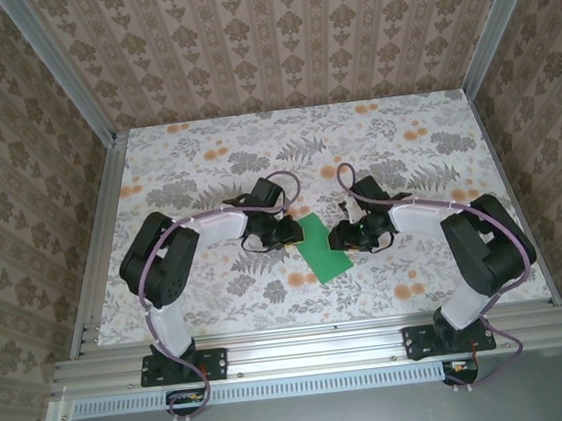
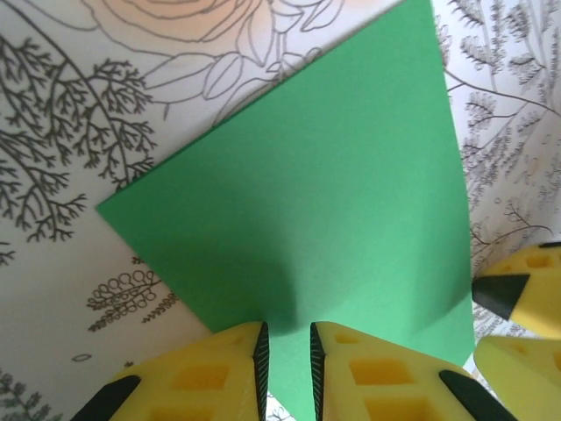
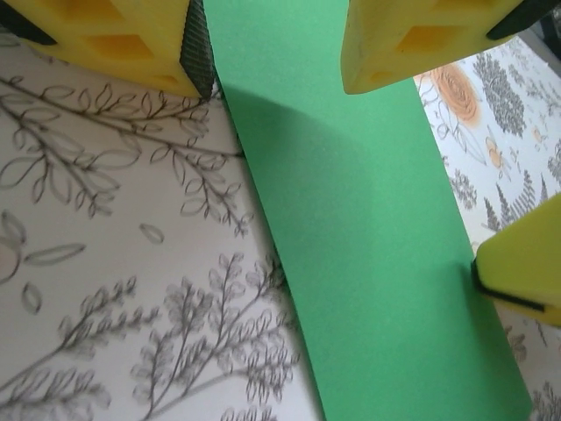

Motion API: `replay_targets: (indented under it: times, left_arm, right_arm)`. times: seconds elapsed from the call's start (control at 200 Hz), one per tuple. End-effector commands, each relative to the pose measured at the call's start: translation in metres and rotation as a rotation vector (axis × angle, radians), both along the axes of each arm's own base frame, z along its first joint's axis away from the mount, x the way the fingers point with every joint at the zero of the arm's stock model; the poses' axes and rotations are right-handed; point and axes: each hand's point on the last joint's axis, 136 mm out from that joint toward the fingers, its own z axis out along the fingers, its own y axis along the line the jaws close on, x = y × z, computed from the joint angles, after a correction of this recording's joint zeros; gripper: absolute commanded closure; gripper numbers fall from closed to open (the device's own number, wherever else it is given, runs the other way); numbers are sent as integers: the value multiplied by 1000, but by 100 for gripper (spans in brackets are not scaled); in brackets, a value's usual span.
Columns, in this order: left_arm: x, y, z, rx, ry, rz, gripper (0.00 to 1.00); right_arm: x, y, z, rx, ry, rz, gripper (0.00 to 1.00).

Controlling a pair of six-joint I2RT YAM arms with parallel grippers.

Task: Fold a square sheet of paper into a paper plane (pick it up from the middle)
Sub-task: Third fold the triangle at the center of the table.

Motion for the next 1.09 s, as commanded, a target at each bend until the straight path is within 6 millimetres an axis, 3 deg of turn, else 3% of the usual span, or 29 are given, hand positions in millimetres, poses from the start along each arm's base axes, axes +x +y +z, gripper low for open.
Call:
replay_targets:
  times: [0.0, 0.275, 0.6, 0.85, 1.09]
  left_arm:
    - [0, 1, -8, 24, -2, -17, 79]
    - [1, 1, -16, 43, -10, -66, 80]
    - [-4, 7, -21, 96, -26, -146, 81]
    - [-9, 8, -25, 125, -32, -180, 81]
    - [-9, 7, -23, 138, -42, -184, 81]
  right_arm:
    - [-26, 5, -2, 57, 65, 31, 55]
    - [-28, 19, 6, 176, 71, 12, 57]
    - [-9, 14, 14, 159, 6, -48, 55]
    - [8, 18, 26, 241, -34, -89, 53]
    - [-2, 12, 18, 215, 6, -70, 58]
